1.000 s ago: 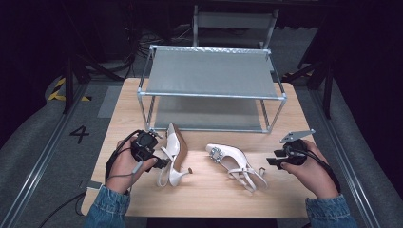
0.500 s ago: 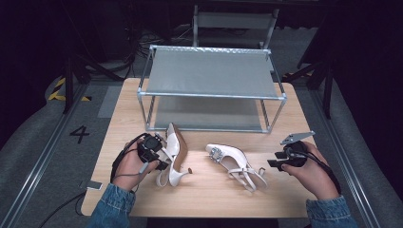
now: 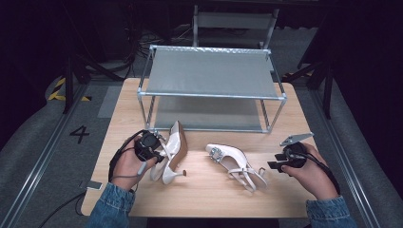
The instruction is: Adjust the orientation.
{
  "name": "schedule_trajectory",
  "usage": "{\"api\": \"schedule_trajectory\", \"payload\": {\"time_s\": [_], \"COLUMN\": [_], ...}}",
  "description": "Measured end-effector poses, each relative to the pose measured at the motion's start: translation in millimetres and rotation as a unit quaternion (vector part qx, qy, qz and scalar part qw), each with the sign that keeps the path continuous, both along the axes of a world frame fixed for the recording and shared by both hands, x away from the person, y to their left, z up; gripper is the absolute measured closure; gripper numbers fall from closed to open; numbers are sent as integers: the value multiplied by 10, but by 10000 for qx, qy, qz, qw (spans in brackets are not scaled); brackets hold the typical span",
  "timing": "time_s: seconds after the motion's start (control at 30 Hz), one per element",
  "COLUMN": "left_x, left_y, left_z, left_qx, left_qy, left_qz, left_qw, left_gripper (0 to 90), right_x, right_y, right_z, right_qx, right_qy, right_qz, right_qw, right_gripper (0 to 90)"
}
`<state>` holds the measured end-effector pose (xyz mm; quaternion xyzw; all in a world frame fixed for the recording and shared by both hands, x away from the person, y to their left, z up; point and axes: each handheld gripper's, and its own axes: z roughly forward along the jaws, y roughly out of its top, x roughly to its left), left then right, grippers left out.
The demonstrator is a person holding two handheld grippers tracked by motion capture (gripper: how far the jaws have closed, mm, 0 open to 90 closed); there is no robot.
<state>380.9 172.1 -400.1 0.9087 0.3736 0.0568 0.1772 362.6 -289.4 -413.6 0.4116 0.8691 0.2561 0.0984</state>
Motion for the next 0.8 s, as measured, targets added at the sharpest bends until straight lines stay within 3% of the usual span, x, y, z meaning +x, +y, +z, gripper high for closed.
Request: {"api": "schedule_trajectory", "payload": {"time_s": [0.3,0.43,0.57,0.8], "left_x": [-54,-90,-140,-154], "left_y": [-72,-141,-280,-513], "left_z": [167,229,266,208], "left_qx": [84,170,276,76], "left_qy": [-333,-408,-457,-300], "left_qz": [-119,-312,-611,-986], "left_qw": [9993,9985,9967,9946], "left_gripper": [809,810,811,813], "right_x": [-21,-40,-54,-72], "right_y": [-33,-58,-66,-86], "right_z": [-9,-10,-14,-10], "right_qx": [33,35,28,38], "right_qy": [19,23,22,35], "right_qz": [-55,-98,-108,-150], "right_qw": [10000,9999,9999,9999], "right_gripper": [540,537,532,523]}}
